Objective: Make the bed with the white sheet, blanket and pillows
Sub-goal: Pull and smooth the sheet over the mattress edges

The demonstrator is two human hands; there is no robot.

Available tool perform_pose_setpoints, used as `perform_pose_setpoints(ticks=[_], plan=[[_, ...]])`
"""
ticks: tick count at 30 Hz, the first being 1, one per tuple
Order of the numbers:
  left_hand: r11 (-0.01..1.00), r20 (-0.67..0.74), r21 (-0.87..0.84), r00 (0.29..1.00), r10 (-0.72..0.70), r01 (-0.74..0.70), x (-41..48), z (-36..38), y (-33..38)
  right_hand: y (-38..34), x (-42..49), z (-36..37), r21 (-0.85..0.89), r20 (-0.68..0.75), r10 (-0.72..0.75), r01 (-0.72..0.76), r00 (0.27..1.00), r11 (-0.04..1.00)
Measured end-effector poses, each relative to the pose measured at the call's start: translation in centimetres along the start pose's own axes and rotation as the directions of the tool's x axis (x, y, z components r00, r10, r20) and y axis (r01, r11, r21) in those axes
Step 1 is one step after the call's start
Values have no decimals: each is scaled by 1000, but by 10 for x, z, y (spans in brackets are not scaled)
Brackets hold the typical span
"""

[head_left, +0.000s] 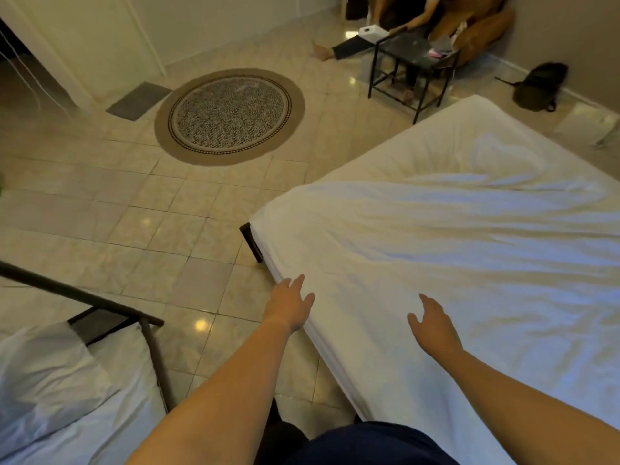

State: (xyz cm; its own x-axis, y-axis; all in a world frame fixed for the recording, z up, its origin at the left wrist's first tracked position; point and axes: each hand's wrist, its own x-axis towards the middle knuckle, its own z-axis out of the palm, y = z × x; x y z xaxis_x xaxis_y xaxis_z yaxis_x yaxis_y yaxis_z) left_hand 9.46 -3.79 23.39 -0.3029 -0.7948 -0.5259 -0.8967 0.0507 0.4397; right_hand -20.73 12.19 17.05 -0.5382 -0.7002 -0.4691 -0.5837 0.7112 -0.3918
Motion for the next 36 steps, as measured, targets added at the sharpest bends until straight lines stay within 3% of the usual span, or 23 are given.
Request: perform_pose_setpoints(ticks=[15, 31, 36], plan=[[919, 234, 265, 944, 232, -292, 227, -215, -82, -246, 102, 55, 163, -152, 247, -222, 957, 961], [775, 313, 382, 860, 403, -503, 438, -386, -57, -449, 251, 73, 281, -71, 412, -378, 908, 882], [693, 365, 414, 805, 467, -590, 518, -430, -39, -512, 303, 59, 355, -128, 497, -429, 858, 831]])
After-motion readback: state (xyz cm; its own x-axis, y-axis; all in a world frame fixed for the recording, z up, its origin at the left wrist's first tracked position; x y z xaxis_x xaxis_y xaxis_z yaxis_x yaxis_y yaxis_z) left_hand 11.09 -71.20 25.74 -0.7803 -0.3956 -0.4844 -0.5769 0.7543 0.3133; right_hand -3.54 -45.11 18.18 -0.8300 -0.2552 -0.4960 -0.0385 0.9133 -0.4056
